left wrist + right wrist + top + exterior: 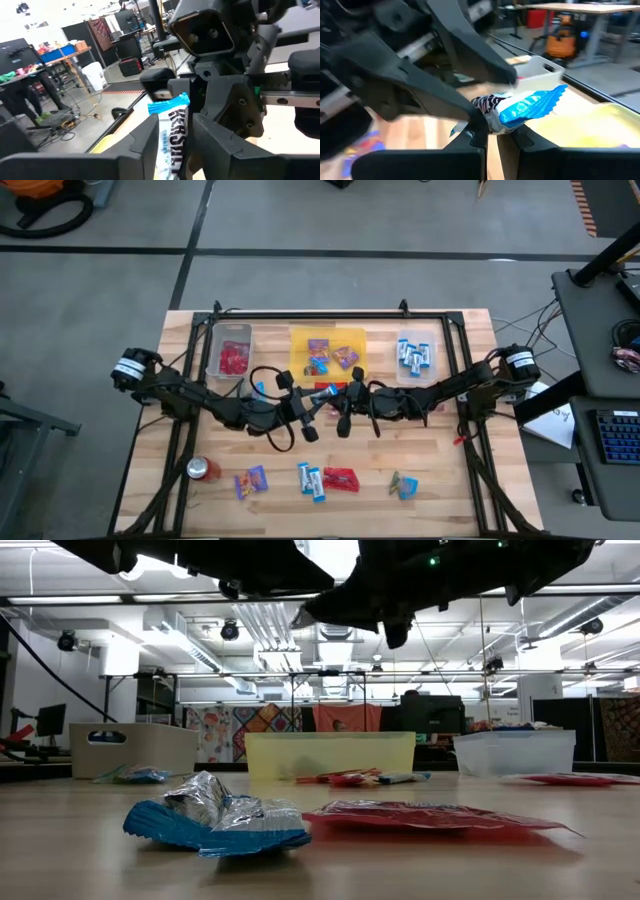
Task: Sort candy
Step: Put the white chocolate into the transparent bin, then put the red gummy into the gray bin
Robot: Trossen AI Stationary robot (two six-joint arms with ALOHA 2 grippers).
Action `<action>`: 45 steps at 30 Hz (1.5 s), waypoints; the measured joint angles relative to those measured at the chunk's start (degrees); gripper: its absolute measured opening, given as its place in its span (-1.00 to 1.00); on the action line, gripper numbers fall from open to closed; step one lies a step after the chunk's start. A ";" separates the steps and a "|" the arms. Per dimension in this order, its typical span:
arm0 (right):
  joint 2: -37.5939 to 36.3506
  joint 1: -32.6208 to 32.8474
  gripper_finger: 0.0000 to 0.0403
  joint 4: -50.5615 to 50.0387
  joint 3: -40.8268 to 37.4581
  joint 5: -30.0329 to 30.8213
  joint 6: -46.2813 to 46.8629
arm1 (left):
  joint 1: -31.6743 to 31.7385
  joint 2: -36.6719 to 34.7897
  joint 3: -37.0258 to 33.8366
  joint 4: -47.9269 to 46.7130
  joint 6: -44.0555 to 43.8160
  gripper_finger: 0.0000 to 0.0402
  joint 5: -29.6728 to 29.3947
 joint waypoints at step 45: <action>-20.23 -19.89 -0.17 -97.80 2.54 12.74 52.59 | -0.09 -13.98 0.00 -38.21 -17.01 -0.39 0.20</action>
